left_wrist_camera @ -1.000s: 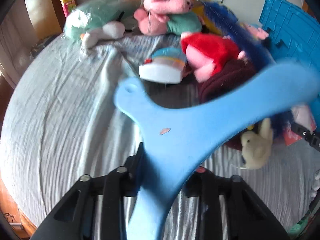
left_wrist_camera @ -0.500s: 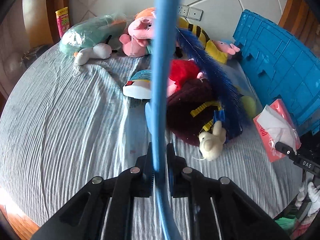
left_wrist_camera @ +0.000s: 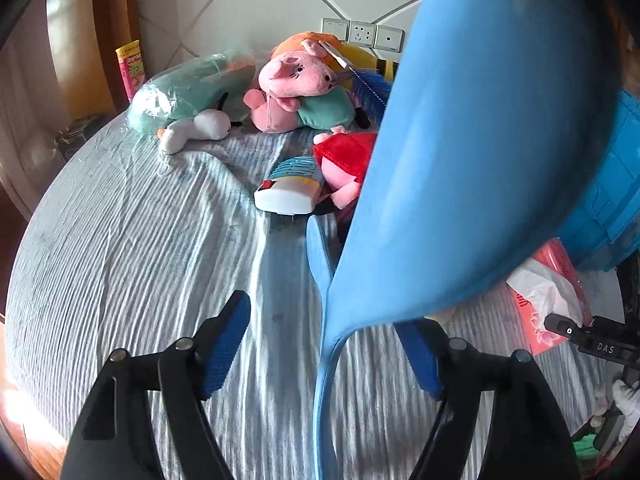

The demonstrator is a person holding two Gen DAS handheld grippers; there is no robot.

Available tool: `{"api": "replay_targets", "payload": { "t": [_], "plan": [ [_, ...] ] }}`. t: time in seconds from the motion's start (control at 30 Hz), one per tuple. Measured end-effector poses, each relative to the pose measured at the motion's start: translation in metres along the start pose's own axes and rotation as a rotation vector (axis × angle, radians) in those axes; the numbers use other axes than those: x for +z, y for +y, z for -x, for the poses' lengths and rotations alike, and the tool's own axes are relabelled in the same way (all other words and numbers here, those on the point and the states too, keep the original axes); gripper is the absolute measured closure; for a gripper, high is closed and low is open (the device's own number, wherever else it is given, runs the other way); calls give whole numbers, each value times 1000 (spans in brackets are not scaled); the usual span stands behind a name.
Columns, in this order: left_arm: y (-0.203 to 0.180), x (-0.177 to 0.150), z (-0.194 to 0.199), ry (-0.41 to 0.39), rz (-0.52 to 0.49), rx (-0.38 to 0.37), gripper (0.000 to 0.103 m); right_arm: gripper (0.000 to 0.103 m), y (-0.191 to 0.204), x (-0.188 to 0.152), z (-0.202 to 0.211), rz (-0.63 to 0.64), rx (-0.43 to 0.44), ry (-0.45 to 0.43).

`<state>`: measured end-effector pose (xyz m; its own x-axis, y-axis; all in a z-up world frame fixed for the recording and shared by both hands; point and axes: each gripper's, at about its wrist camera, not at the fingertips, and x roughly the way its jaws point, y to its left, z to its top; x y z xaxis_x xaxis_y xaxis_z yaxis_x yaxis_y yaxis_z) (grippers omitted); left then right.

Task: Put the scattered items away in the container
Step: 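Lift and carry the blue toy and tissue pack over the crate with both grippers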

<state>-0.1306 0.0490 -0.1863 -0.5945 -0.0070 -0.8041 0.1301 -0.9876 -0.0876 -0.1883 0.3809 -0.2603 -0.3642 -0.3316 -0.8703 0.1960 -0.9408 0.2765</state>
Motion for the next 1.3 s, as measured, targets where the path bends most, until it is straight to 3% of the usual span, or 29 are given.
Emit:
{"api": "replay_targets", "payload": {
  "t": [0.03,0.07,0.27,0.43,0.6,1.0,1.3],
  "plan": [
    [-1,0,0,7,-3,-1,80,41,0,1,0,3,2,-3],
    [-3,0,0,14,-6,-2,93,44,1,1,0,5,1,-4],
    [-14,12,30,-19,-57,-23,95,47,3,8,11,-19,37,-22],
    [-26,35,62,-81,-96,-45,95,47,10,20,40,-34,126,-88],
    [-36,55,86,-133,-123,-53,95,47,31,36,77,18,156,-167],
    [-54,88,124,-202,-172,-84,95,47,65,63,145,99,155,-312],
    [-57,101,142,-231,-198,-102,95,47,82,69,169,126,121,-361]
  ]
}}
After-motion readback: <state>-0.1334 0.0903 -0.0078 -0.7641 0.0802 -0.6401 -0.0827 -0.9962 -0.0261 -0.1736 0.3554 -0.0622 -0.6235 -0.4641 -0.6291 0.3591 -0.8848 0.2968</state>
